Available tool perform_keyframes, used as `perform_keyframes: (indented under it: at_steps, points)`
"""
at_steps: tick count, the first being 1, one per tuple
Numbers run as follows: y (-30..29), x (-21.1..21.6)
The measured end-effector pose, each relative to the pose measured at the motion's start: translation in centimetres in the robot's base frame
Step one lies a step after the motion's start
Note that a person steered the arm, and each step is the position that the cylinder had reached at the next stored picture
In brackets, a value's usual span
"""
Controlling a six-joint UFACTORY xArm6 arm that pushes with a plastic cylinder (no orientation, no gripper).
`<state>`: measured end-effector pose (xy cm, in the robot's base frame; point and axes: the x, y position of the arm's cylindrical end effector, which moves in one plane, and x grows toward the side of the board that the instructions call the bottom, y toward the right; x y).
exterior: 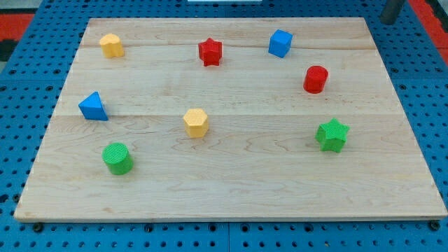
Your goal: Point your arm at the top right
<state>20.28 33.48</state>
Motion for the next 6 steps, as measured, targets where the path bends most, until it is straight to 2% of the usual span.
perform_keyframes:
  at_steps: [1, 3, 4, 6]
  points:
    - [0.0, 0.0]
    - [-6.7, 8.3]
    - [-9.2, 9.4]
    - [-9.6, 9.4]
